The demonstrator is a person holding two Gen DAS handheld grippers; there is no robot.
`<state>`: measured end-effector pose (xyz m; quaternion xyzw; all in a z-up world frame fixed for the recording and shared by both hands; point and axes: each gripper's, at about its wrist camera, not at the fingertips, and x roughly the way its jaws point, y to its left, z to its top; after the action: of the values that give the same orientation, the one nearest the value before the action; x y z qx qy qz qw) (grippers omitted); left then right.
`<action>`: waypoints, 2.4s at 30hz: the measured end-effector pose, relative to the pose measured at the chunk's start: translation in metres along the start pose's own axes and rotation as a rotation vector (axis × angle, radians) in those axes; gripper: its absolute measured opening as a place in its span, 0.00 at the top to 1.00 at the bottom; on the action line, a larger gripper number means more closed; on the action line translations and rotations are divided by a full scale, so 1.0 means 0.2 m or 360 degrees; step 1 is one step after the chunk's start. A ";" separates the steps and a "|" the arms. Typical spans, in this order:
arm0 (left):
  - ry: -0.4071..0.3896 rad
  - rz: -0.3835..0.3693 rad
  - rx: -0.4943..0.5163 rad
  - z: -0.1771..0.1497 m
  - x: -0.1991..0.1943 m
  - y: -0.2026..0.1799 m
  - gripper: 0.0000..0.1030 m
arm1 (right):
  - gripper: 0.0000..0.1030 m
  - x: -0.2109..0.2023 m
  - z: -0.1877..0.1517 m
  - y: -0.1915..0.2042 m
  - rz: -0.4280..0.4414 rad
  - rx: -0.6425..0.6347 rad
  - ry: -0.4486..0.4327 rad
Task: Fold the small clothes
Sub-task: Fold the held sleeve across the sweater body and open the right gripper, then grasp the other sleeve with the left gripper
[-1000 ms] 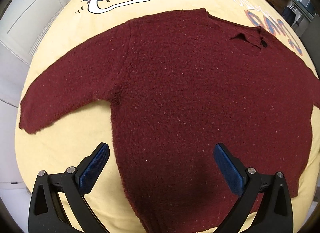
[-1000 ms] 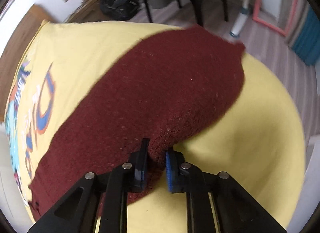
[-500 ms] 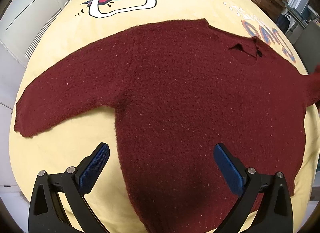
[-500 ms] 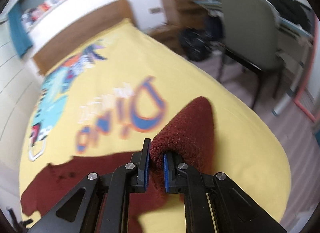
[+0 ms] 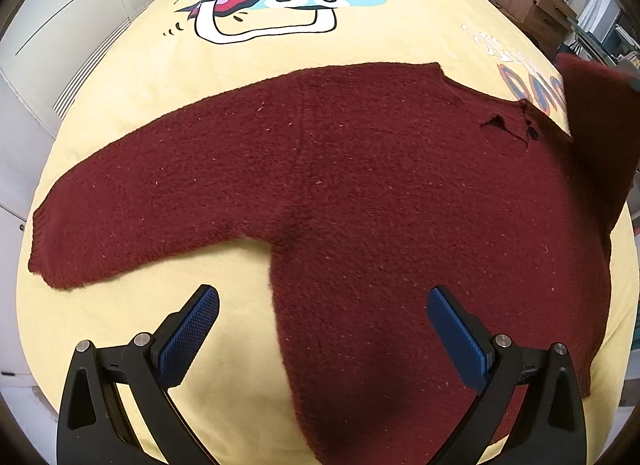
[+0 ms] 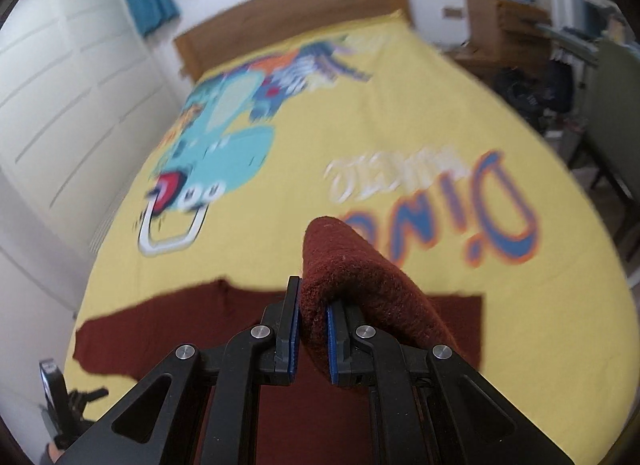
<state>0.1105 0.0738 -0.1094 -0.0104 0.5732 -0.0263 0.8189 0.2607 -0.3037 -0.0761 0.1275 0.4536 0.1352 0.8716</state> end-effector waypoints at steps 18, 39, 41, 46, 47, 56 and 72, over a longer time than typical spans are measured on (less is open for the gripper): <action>0.0066 -0.0008 0.0036 -0.02 0.07 -0.02 0.01 | 0.85 0.57 -0.66 0.13 0.0036 0.0022 0.0672; 0.0043 0.0006 0.0254 0.01 0.05 -0.24 0.01 | 0.16 0.21 -0.70 -0.27 -0.0347 -0.0059 0.0615; 0.0020 -0.0015 0.0337 0.04 0.04 -0.33 0.01 | 0.16 0.19 -0.73 -0.35 -0.0359 -0.0012 0.0613; -0.0065 -0.0075 0.0573 0.12 0.03 -0.64 0.01 | 0.08 0.13 -0.82 -0.55 -0.0367 0.0132 0.0628; -0.0085 -0.0089 0.0636 0.14 0.03 -0.71 0.01 | 0.08 0.12 -0.84 -0.58 -0.0367 0.0152 0.0631; -0.0137 -0.0085 0.1088 0.18 0.08 -1.26 0.01 | 0.08 0.09 -0.89 -0.78 -0.0374 0.0238 0.0641; 0.0133 0.0071 0.1382 0.28 0.58 -1.61 0.44 | 0.07 0.10 -0.96 -1.01 -0.0351 0.0327 0.0657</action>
<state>0.1932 -0.2544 -0.1835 0.3483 0.5417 -0.2477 0.7238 0.1371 -0.4657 -0.2673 0.1348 0.6444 0.0156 0.7526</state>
